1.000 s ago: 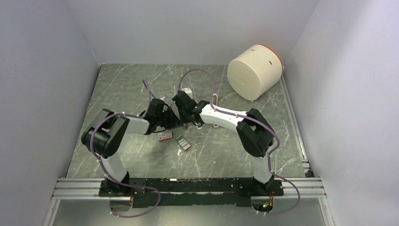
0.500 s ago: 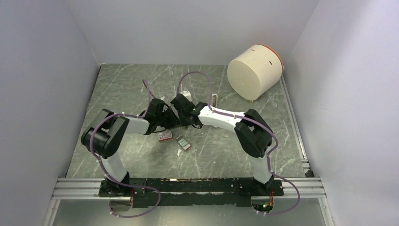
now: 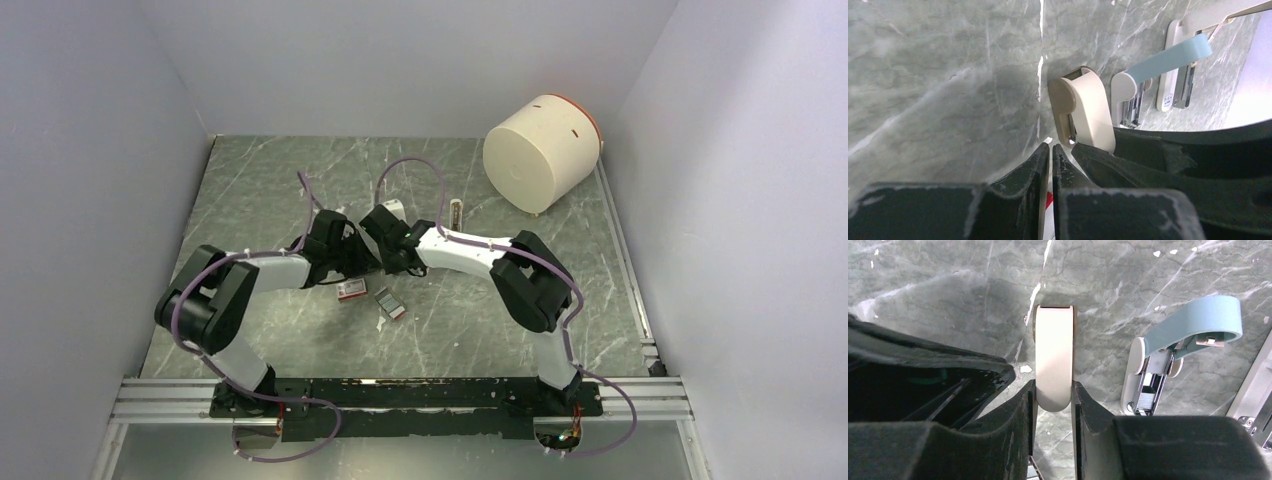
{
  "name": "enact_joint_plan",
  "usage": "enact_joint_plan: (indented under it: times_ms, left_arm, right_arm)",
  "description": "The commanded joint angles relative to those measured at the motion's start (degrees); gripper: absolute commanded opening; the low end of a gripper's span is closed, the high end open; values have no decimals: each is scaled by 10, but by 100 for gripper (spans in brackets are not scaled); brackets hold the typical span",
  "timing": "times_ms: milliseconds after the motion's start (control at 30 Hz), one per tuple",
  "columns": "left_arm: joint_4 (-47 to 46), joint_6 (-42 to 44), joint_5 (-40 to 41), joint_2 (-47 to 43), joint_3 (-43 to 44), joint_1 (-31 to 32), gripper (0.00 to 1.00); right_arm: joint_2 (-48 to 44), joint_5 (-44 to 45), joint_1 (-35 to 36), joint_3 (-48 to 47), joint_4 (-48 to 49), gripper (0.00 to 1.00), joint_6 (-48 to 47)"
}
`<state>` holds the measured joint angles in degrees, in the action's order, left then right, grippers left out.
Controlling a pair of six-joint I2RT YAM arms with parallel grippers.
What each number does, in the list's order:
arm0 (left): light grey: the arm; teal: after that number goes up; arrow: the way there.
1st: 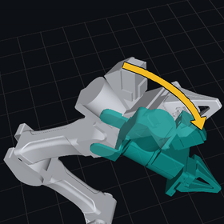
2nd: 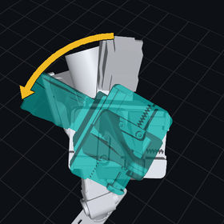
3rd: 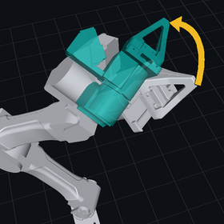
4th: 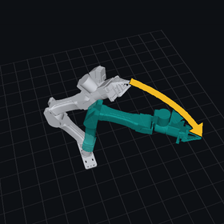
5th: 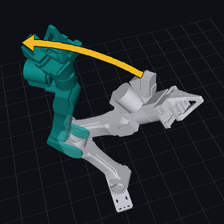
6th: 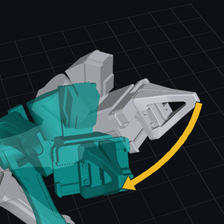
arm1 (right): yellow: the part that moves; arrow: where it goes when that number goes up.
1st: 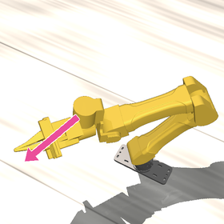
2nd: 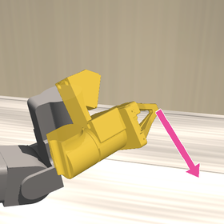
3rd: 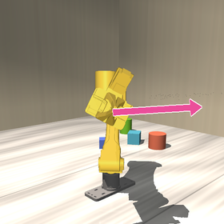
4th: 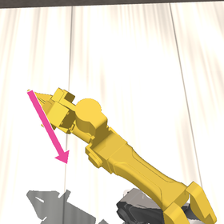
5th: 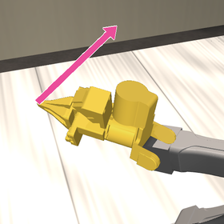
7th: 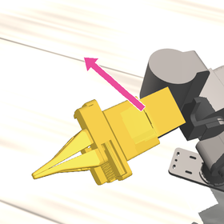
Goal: Load the staples into the stapler
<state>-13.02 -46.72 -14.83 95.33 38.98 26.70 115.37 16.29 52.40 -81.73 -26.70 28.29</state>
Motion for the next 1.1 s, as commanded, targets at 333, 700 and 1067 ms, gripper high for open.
enact_joint_plan:
  times_ms: [333, 700, 1067]
  left_arm:
    - [87, 23, 146, -137, -31, -7, 19]
    - [83, 25, 145, -141, -40, -8, 20]
    - [81, 30, 147, -142, -46, -9, 20]
  right_arm:
    - [-23, -8, 5, -26, 7, 55, -11]
    - [-8, 17, 5, -60, -32, 41, 2]
    - [43, -1, 5, -71, -84, 22, 8]
